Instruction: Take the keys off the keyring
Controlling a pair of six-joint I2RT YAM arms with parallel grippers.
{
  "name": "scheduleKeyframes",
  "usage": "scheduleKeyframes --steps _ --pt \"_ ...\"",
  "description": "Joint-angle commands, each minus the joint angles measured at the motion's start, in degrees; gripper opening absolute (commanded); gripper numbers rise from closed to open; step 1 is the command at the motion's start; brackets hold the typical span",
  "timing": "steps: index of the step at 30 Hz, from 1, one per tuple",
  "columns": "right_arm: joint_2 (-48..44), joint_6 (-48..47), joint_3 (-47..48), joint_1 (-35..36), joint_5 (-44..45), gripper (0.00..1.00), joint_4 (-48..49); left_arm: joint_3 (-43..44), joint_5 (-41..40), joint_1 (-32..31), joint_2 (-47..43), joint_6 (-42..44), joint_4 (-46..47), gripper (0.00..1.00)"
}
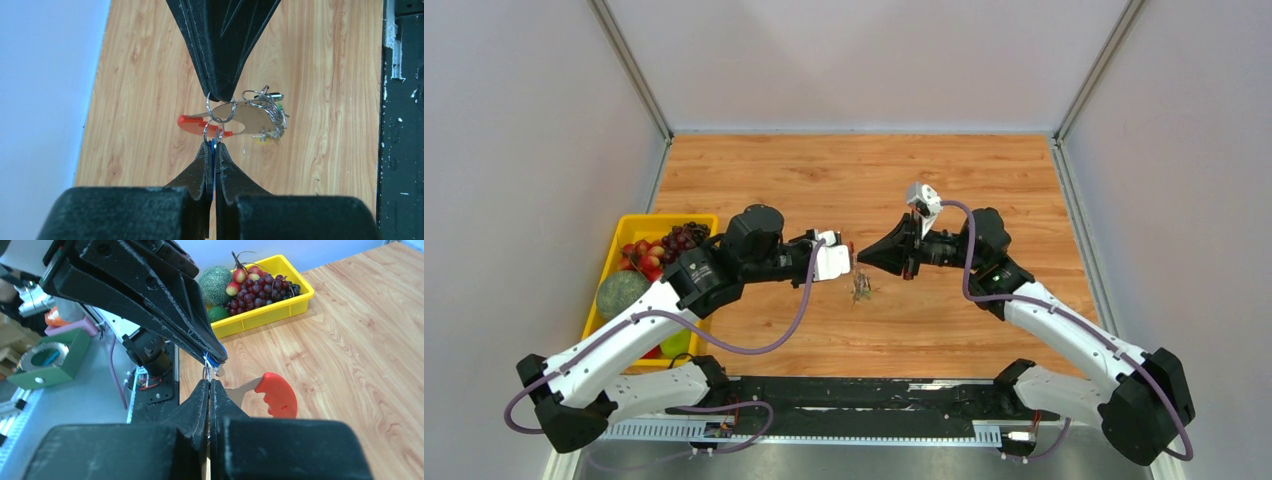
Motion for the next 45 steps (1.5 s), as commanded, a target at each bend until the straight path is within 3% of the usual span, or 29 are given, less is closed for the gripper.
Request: scheduleKeyframes --steps 1,3,4,6,8,12,22,29,37,45 --pt "-3.10 13.14 -2.92 -0.54 6.76 0.00 13.10 -0.96 1.12 -0.40 -0.29 1.06 -0.30 0.00" --pt "-3.66 15.70 -3.96 -0.52 7.84 0.00 15.58 -1.07 1.10 -0.45 -0.11 1.16 -0.18 0.00" --pt "-3.77 16.20 -4.19 -0.45 7.79 0.05 16.16 -1.06 0.92 -0.44 -0.03 1.11 -0.10 0.00" --pt "-3.66 12.98 -2.95 -0.44 6.50 0.29 11.89 -1.05 0.64 -0.48 -0.11 1.16 -0.08 0.00" --pt "-3.95 6.60 -1.15 -0.45 6.88 0.42 4.40 -1.05 0.38 -0.49 -0.39 1.22 -0.08 0.00" --pt "-5.30 -4.80 0.44 -0.46 4.87 0.51 -3.16 -1.04 1.25 -0.45 -1.06 1.55 -0.15 0.00" --pt "-1.25 -20.80 1.92 -0.47 -6.49 0.48 -5.35 -1.54 6.50 -0.68 -3.62 3.05 0.45 0.00" --pt "2.36 -23.17 3.82 -0.07 -12.67 0.44 -5.62 -1.54 8.02 -0.87 -3.90 3.44 0.22 0.00" --pt "3.38 -24.98 4.62 1.94 -14.27 0.45 -6.83 -1.54 8.78 -1.01 -3.86 3.71 0.10 0.00" --pt "4.96 -25.42 5.98 3.57 -13.73 0.38 -7.46 -1.47 8.69 -1.03 -3.91 3.71 0.02 0.00"
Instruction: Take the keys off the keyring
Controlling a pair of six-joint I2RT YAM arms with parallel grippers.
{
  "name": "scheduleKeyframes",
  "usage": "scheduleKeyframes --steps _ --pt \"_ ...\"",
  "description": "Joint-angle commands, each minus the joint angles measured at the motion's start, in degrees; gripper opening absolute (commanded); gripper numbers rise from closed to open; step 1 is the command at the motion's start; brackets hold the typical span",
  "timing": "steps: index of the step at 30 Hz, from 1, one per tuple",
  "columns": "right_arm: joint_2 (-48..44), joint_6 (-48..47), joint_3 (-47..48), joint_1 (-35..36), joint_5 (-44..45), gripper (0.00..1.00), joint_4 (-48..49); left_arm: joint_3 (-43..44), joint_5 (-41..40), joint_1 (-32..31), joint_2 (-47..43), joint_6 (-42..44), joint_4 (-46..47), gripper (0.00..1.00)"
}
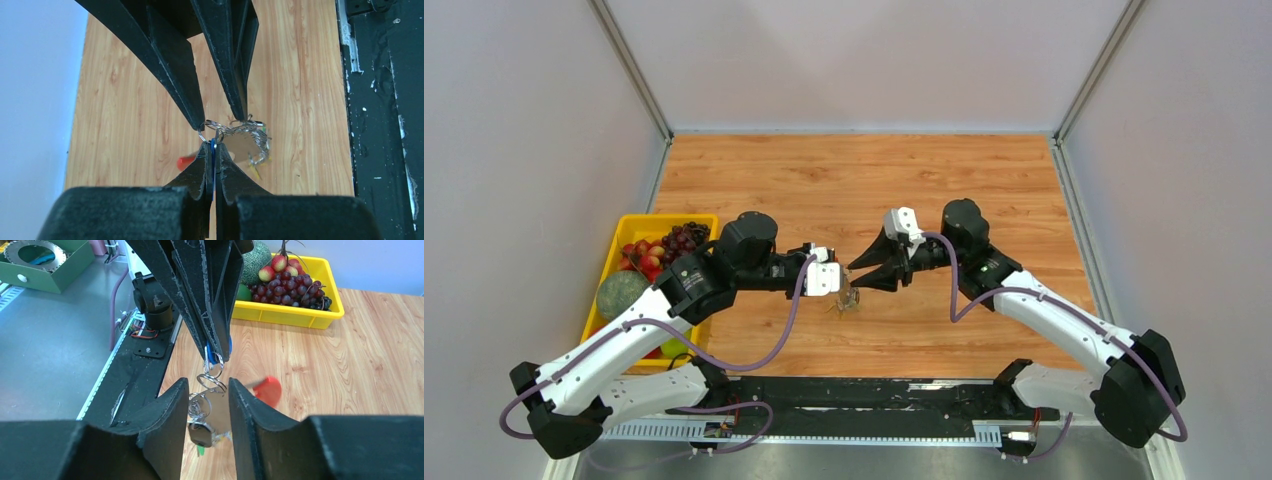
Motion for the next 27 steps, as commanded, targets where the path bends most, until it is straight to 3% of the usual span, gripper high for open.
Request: scheduleKeyframes --steps 1,8,22,25,27 --pt "0.80 -1.73 3.16 1.01 -1.69 0.35 -0.18 0.21 1.78 -0.30 -1.02 1.19 2.16 0.00" --pt "1.44 -1.85 4.01 1.23 -0.36 0.00 -2.39 0.33 0.69 -0.32 -1.44 1.12 2.19 0.00" --pt "-1.11 1.00 2.48 -0.39 4.01 0.00 -4.21 -1.76 -9.05 -0.35 -4.87 -0.68 5.67 0.00" --pt "-0.88 1.54 2.52 -0.53 3.14 0.10 -4.13 -2.22 -9.88 -0.35 -5.81 -0.82 6.43 0.00" --pt "-0.54 1.79 2.72 -0.54 2.35 0.00 -4.15 -2.31 -9.96 -0.32 -6.08 -0.87 6.75 0.00"
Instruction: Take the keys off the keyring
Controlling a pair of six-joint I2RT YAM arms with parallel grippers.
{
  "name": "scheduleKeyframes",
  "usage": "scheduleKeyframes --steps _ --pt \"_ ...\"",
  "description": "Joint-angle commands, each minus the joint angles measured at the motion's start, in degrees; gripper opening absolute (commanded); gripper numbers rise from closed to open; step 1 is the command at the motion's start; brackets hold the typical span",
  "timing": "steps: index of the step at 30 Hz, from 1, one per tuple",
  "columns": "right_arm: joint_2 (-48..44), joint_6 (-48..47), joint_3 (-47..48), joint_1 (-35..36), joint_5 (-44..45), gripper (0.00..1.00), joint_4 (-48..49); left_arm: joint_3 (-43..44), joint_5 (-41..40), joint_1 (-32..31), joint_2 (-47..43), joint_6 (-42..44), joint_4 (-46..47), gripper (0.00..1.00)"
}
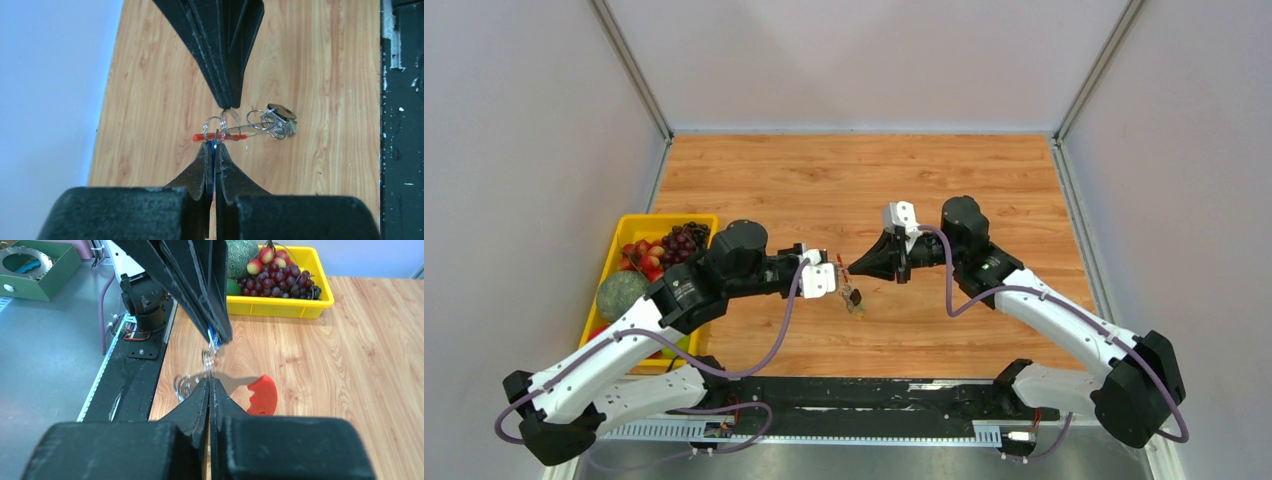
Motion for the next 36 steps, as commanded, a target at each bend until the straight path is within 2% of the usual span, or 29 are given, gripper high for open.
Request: scheduleKeyframes --steps 1,7,8,9,11,14,19,28,31,33,34,36 --pt "-0.70 1.48 0.88 -0.79 -1.09 0.00 -1.08 0.44 -2.75 0.22 -2.89 -0.67 4.13 0.00" --pt "-0.91 4.65 1.81 -1.89 -0.34 0.01 -0.12 0.19 0.13 0.14 -2.41 -0.21 2.82 0.00" --pt "-0.89 4.87 1.99 -1.89 -0.77 0.11 0.08 0.15 0.35 0.18 -2.29 -0.21 2.76 0.00" --pt "-0.83 4.88 2.10 -1.89 -0.83 0.26 0.14 0.20 0.41 0.16 -2.25 -0.17 2.79 0.00" --pt "-0.98 4.11 1.96 -1.89 -0.33 0.39 0.15 0.31 0.86 0.18 -2.14 -0.01 2.75 0.00" --pt "-0.97 2.87 1.96 -1.83 -0.60 0.44 0.15 0.38 1.83 0.14 -2.09 0.17 2.58 0.00" --pt "0.93 2.23 3.85 -1.28 -2.83 0.44 0.19 0.43 3.56 0.18 -2.08 0.50 2.65 0.00" --pt "4.41 0.90 5.71 2.06 -3.83 0.38 0.33 0.52 5.07 0.14 -1.69 0.42 2.78 0.00" --pt "4.62 0.86 5.59 2.27 -4.06 0.21 0.33 0.53 4.79 0.19 -1.86 0.48 2.90 0.00" --pt "4.50 1.01 5.38 2.30 -3.72 0.03 0.28 0.40 4.54 0.19 -2.14 0.49 3.02 0.00" --pt "4.34 1.17 5.28 2.32 -3.33 0.00 0.24 0.29 4.33 0.16 -2.26 0.49 3.06 0.00" --pt "3.75 1.47 5.11 2.30 -2.43 0.00 0.28 0.19 3.97 0.16 -2.38 0.56 3.14 0.00"
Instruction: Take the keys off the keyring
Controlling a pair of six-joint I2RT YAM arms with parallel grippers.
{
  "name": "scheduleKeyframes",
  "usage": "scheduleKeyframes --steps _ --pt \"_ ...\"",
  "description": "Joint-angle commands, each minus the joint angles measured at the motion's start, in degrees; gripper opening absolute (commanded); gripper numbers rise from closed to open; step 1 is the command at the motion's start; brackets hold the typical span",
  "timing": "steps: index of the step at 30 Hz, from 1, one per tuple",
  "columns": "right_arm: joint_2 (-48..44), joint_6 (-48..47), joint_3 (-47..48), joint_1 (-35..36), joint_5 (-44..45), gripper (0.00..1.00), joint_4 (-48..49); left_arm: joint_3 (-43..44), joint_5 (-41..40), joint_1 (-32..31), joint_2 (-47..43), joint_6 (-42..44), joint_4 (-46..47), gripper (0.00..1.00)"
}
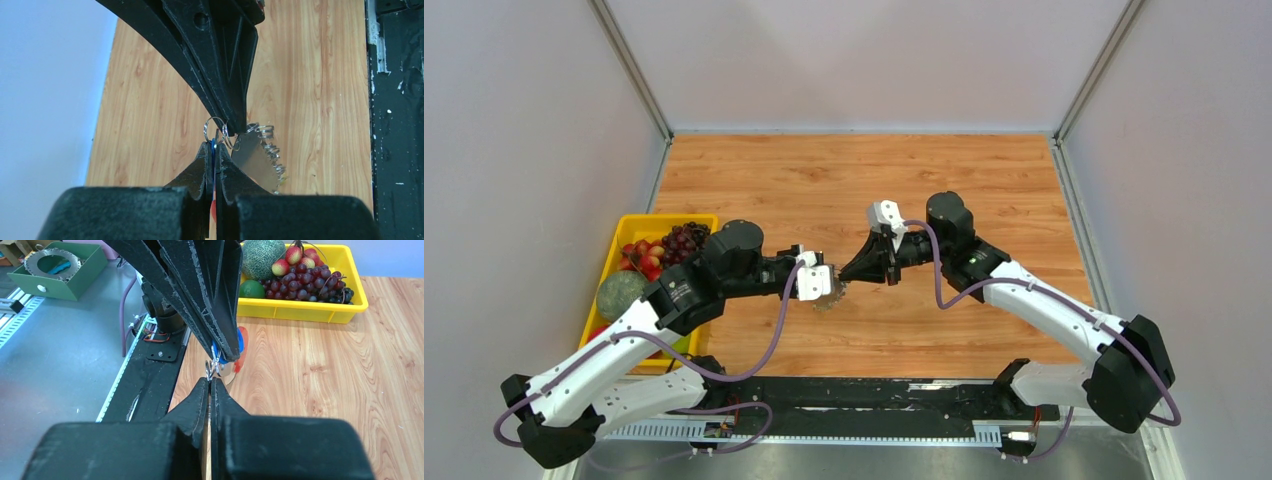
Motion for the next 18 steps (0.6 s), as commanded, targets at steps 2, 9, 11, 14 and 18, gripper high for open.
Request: scheduleKeyframes --steps 2,9,11,14,18 --pt "-1.41 0.17 1.65 0.18 1.36 0.00 1.29 0.29 0.87 -0.03 -0.97 0.40 3.19 0.00" --pt "-3.65 9.02 3.06 0.10 5.27 0.00 2.06 -0.76 -0.02 -0.02 -1.05 0.63 3.86 0.00" --pt "-4.74 11.09 2.67 0.03 5.75 0.00 2.80 -1.05 -0.68 -0.03 -1.06 0.61 4.10 0.00" --pt "-6.42 13.96 1.39 -0.56 7.28 0.00 4.14 -1.35 -1.68 -0.04 -1.04 0.56 4.39 0.00" --pt "-8.21 18.86 -1.08 -2.58 9.15 0.00 7.12 -1.63 -2.36 0.03 -0.90 0.56 4.49 0.00"
